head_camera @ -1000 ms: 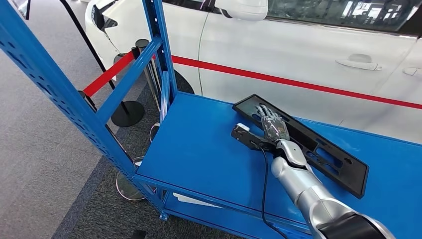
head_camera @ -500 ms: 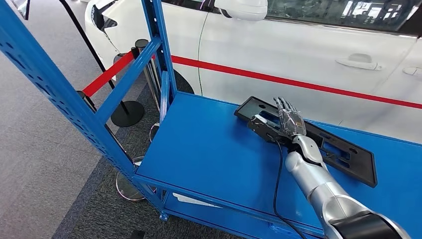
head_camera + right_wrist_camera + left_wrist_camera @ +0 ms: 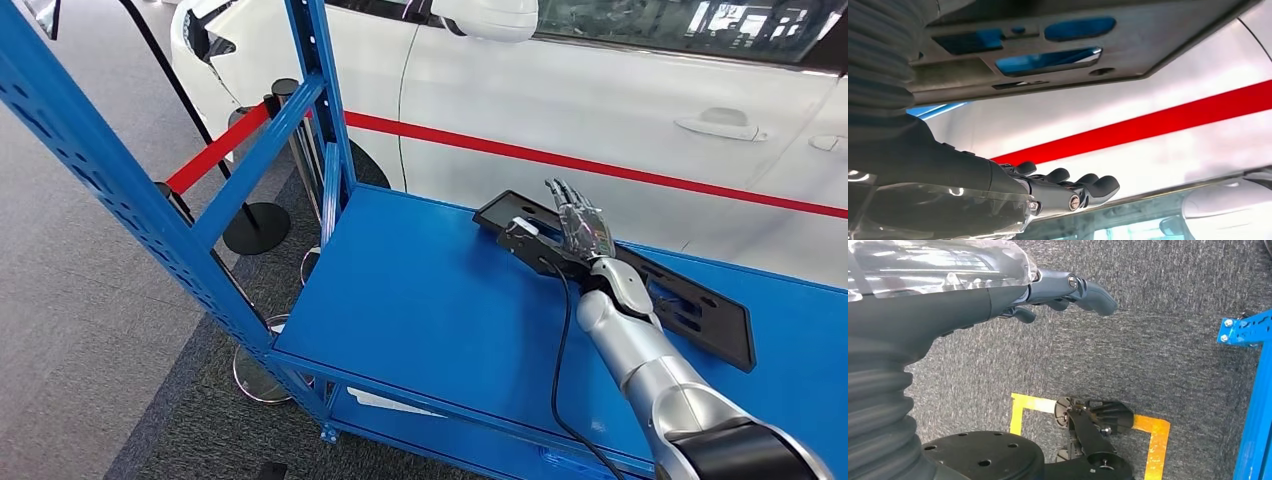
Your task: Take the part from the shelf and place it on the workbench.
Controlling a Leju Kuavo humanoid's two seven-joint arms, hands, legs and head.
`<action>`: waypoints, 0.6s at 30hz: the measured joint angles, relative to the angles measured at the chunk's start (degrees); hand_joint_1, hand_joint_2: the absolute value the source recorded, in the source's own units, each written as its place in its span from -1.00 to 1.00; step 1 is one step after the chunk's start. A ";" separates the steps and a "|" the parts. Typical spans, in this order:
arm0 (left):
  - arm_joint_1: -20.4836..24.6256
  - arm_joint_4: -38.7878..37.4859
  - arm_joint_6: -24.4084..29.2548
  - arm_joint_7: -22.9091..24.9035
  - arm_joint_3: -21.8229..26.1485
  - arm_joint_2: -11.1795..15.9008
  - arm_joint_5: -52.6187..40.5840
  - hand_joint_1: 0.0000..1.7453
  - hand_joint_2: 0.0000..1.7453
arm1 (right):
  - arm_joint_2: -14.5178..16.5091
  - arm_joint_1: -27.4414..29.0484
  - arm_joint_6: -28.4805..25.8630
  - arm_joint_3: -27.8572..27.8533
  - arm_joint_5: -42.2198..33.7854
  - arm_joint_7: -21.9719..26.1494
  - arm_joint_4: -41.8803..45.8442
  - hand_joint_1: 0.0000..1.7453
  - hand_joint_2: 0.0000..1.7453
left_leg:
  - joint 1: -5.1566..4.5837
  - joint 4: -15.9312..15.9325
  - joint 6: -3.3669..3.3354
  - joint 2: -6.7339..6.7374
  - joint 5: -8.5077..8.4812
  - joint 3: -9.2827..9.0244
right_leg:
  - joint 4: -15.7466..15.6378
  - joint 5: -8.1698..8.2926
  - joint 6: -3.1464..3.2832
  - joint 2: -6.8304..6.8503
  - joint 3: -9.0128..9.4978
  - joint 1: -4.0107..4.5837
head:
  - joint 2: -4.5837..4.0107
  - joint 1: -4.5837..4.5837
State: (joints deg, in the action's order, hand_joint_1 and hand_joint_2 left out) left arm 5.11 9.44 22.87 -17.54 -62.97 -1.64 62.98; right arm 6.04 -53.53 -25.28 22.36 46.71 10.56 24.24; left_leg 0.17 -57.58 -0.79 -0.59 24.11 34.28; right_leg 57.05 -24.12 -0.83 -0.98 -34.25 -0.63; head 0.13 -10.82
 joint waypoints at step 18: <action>0.02 0.00 0.85 0.45 0.00 0.00 -0.05 -1.00 1.00 | 0.84 -0.57 3.89 -0.12 1.19 -0.19 -0.11 -1.00 1.00 | 0.00 0.00 0.00 0.00 0.00 0.00 | 0.00 0.00 0.00 0.00 -0.01 0.00 | 0.00 0.00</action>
State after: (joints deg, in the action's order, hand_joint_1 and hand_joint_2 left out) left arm 5.12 9.44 23.71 -17.09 -62.97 -1.64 62.93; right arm 6.87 -54.10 -21.39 22.24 47.90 10.37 24.12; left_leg 0.18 -57.58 -0.79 -0.60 24.11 34.28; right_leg 57.05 -24.12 -0.83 -0.98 -34.26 -0.63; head 0.13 -10.82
